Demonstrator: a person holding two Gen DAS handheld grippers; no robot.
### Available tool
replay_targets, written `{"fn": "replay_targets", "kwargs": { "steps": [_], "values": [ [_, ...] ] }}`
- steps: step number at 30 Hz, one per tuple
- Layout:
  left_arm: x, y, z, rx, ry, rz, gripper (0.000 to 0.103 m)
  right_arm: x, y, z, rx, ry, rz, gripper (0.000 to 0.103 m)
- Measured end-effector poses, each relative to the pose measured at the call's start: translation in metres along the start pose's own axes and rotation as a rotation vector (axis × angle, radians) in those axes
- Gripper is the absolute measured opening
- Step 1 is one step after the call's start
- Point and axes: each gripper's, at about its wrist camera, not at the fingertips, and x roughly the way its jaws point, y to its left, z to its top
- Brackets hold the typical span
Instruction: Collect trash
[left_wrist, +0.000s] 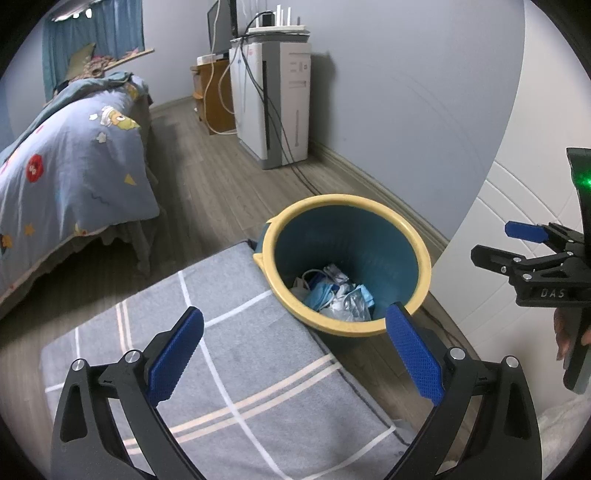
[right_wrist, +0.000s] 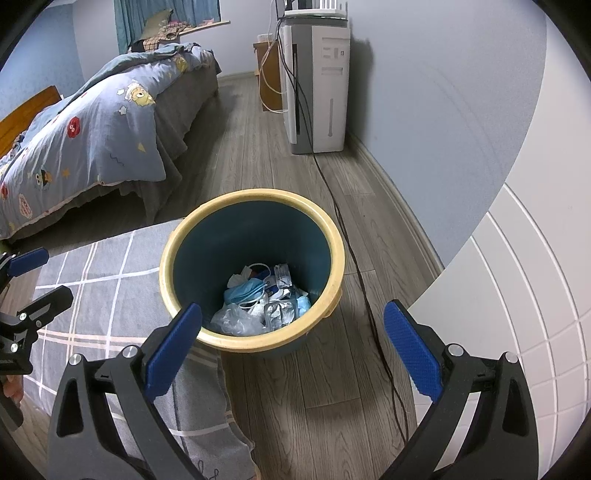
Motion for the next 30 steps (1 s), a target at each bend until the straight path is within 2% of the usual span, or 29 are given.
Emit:
{"fn": "replay_targets", "kwargs": {
  "steps": [30],
  "values": [
    [0.0012,-0.0031,-0.0016,0.005,0.004,-0.002,0.098,0.0029,0.0030,-0.0035,-0.008,0.008,0.000,0.097]
  ]
}}
